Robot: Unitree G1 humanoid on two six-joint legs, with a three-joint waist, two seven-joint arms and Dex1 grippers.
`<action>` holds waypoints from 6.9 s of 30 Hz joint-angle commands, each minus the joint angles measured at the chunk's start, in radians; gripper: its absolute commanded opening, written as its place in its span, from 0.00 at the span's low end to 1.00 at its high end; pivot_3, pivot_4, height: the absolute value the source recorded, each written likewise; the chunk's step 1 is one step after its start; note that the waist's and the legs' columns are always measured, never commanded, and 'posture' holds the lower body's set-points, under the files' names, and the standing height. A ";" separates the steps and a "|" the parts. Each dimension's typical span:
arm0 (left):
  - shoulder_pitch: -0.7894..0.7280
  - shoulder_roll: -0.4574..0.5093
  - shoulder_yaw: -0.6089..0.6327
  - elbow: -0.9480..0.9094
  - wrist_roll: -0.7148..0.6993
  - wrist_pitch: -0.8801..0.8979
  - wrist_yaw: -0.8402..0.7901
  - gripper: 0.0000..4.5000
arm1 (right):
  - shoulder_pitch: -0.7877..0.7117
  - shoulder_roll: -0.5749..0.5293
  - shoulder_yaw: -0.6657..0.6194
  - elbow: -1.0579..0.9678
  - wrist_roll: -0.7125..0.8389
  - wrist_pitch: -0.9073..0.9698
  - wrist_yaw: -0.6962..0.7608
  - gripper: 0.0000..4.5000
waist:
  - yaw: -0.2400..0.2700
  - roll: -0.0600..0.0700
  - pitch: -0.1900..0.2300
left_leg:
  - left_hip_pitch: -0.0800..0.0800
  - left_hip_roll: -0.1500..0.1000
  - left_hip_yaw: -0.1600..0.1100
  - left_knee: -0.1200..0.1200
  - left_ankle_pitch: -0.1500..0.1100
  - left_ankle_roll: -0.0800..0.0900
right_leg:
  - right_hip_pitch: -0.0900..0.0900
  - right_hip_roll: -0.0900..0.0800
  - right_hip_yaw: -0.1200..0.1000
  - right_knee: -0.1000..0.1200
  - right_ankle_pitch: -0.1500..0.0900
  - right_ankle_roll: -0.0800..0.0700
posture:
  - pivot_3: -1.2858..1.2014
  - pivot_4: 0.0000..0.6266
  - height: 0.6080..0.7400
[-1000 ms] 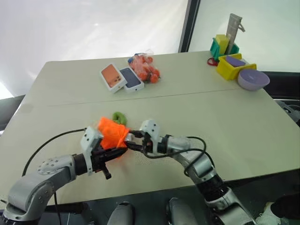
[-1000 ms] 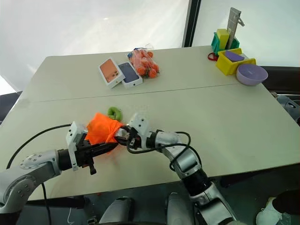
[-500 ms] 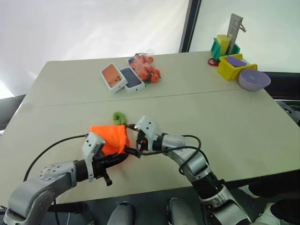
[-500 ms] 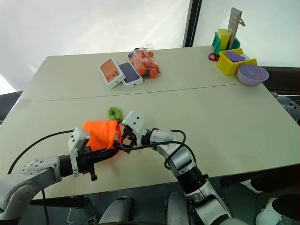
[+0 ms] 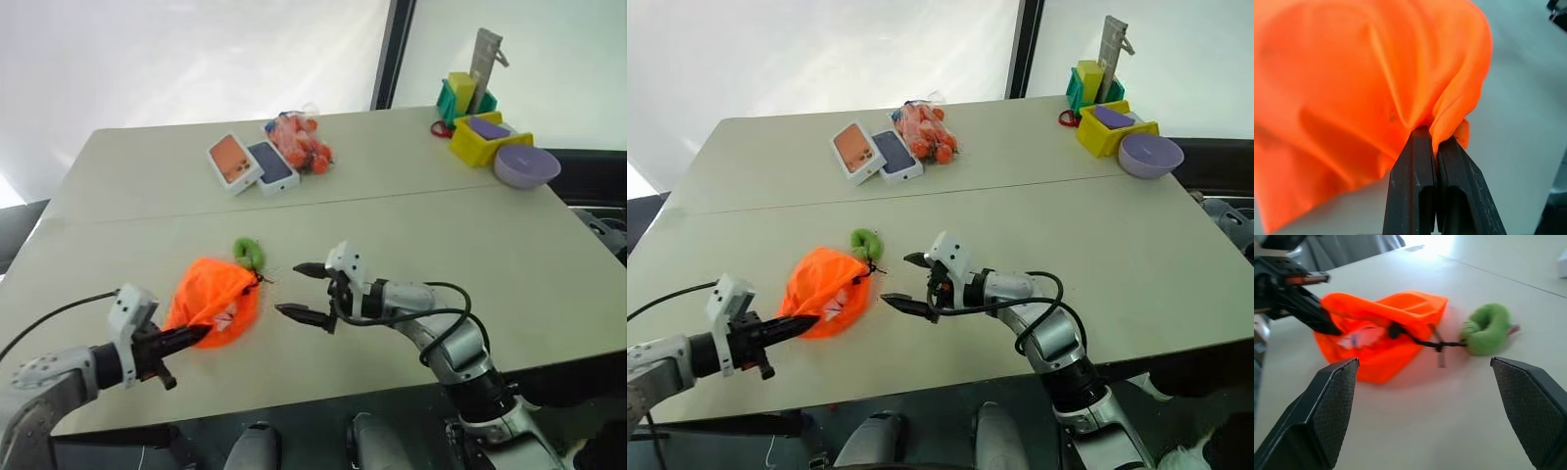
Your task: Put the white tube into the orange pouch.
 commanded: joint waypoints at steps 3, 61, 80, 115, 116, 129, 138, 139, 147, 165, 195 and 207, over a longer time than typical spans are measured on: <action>0.017 0.042 0.074 0.063 0.063 -0.060 -0.052 0.00 | -0.060 0.070 -0.036 0.073 -0.021 -0.039 -0.081 0.99 | 0.001 0.001 0.000 | 0.000 0.000 0.000 0.000 0.000 0.000 | 0.000 0.000 0.000 0.000 0.000 0.000 | 0.52 0.24 1.00; -0.438 -0.156 -0.115 0.102 -0.029 -0.014 0.006 0.99 | -0.014 0.106 -0.211 -0.008 0.008 0.098 -0.208 0.00 | -0.020 -0.004 -0.002 | 0.001 0.006 0.001 -0.002 0.000 0.000 | 0.003 0.007 0.000 0.003 0.002 -0.003 | 0.52 0.24 1.00; -0.640 -0.185 -0.400 0.276 0.148 -0.080 -0.173 0.99 | 0.082 0.097 -0.200 -0.148 0.056 0.095 -0.237 0.00 | -0.022 -0.004 -0.003 | 0.001 0.006 0.002 -0.001 0.001 0.000 | 0.004 0.008 0.001 0.003 0.002 -0.002 | 0.52 0.24 1.00; -0.832 -0.137 -0.597 0.481 0.310 -0.104 -0.534 0.99 | 0.040 0.072 -0.204 -0.109 0.056 0.055 -0.239 0.00 | -0.022 -0.004 -0.003 | 0.001 0.006 0.002 -0.001 0.001 0.001 | 0.004 0.008 0.001 0.003 0.004 -0.004 | 0.52 0.24 1.00; -0.829 -0.134 -0.599 0.474 0.315 -0.100 -0.533 0.99 | 0.040 0.072 -0.203 -0.109 0.056 0.055 -0.239 0.00 | -0.022 -0.004 -0.003 | 0.001 0.006 0.002 -0.001 0.001 0.001 | 0.004 0.008 0.001 0.003 0.004 -0.004 | 0.52 0.24 1.00; -0.790 -0.078 -0.631 0.390 0.373 -0.003 -0.473 0.99 | 0.039 0.072 -0.191 -0.108 0.055 0.057 -0.236 0.00 | -0.021 -0.004 -0.003 | 0.001 0.006 0.002 -0.001 0.001 0.001 | 0.004 0.008 0.001 0.004 0.002 -0.002 | 0.52 0.24 1.00; -0.789 -0.086 -0.618 0.383 0.350 0.040 -0.463 0.99 | 0.037 0.073 -0.187 -0.104 0.051 0.051 -0.236 0.00 | -0.022 -0.004 -0.003 | 0.001 0.006 0.002 -0.001 0.001 0.001 | 0.004 0.008 0.001 0.004 0.002 -0.002 | 0.52 0.24 1.00; -0.789 -0.086 -0.618 0.382 0.349 0.043 -0.462 0.99 | 0.037 0.073 -0.186 -0.105 0.051 0.051 -0.236 0.00 | -0.022 -0.004 -0.003 | 0.001 0.006 0.002 -0.001 0.001 0.001 | 0.004 0.008 0.001 0.004 0.002 -0.002 | 0.52 0.24 1.00; -0.804 -0.095 -0.616 0.387 0.346 0.057 -0.461 0.99 | 0.033 0.072 -0.183 -0.098 0.047 0.044 -0.234 0.00 | -0.022 -0.004 -0.003 | 0.001 0.006 0.002 0.000 0.001 0.001 | 0.004 0.008 0.001 0.004 0.002 -0.002 | 0.52 0.24 1.00; -0.819 -0.102 -0.607 0.388 0.333 0.076 -0.450 0.71 | 0.039 0.073 -0.176 -0.101 0.045 0.040 -0.238 0.00 | -0.022 -0.004 -0.003 | 0.002 0.006 0.002 0.000 0.001 0.001 | 0.004 0.008 0.001 0.005 0.002 -0.002 | 0.52 0.24 1.00; -0.778 -0.048 -0.644 0.375 0.389 -0.047 -0.496 0.08 | 0.017 0.056 -0.219 -0.057 0.015 0.003 -0.275 0.00 | -0.022 -0.004 -0.003 | 0.002 0.006 0.002 0.000 0.001 0.001 | 0.004 0.008 0.001 0.005 0.006 -0.003 | 0.52 0.24 1.00; -0.576 0.112 -0.601 0.220 0.397 -0.099 -0.507 0.08 | -0.067 0.021 -0.351 0.158 -0.107 -0.091 -0.500 0.00 | -0.024 -0.004 -0.003 | 0.002 0.006 0.002 0.000 0.001 0.001 | 0.004 0.008 0.001 0.005 0.004 -0.005 | 0.52 0.24 1.00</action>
